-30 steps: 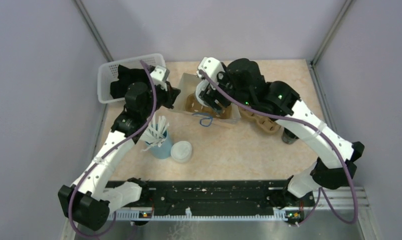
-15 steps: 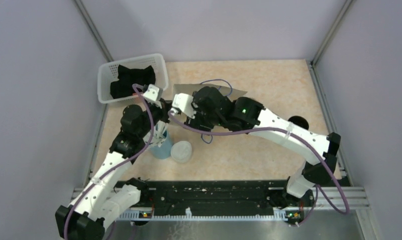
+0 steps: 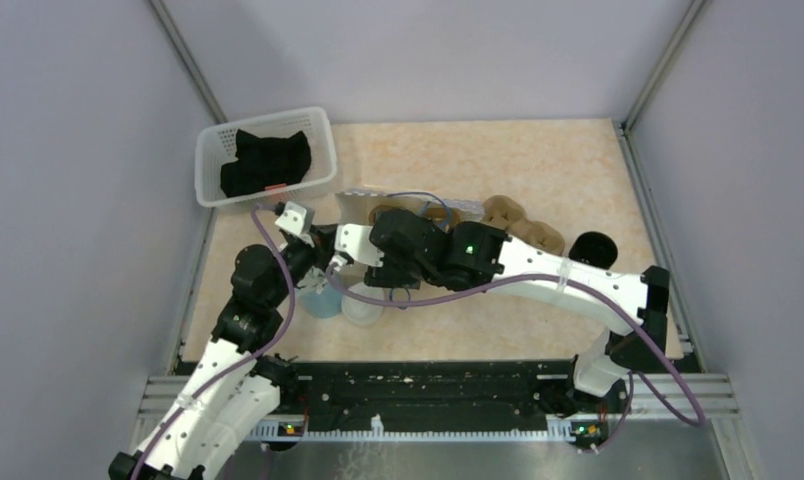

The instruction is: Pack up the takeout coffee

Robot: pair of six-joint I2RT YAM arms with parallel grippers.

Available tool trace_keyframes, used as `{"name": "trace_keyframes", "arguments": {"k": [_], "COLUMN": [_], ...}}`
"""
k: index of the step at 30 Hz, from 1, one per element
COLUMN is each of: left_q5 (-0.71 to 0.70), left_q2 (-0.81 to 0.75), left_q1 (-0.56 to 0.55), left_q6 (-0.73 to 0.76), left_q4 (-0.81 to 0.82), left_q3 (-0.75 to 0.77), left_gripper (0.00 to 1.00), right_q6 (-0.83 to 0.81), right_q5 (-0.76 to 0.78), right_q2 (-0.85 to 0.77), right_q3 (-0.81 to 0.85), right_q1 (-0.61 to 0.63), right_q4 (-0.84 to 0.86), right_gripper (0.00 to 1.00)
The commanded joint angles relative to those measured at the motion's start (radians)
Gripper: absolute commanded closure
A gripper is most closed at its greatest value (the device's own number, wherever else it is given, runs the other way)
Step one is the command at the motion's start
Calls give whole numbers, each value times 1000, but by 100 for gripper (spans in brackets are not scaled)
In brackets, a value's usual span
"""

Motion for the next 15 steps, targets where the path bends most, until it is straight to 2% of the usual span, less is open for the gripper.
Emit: {"name": "trace_keyframes", "arguments": {"k": [1, 10, 15], "left_q5": [24, 25, 17], "left_q2": [-45, -13, -4], "left_q1": [-3, -2, -2], "left_q6": [16, 12, 4], "left_q4": [44, 28, 27], "left_q3": [-24, 4, -1], "left_gripper": [100, 100, 100], "right_q6": [-120, -211, -279], "right_q5": [131, 19, -65], "right_q2": [-22, -17, -40], "right_q3": [-78, -130, -196], "right_q1": [-10, -138, -164], "right_q4": [149, 199, 278], "right_gripper": [79, 80, 84]}}
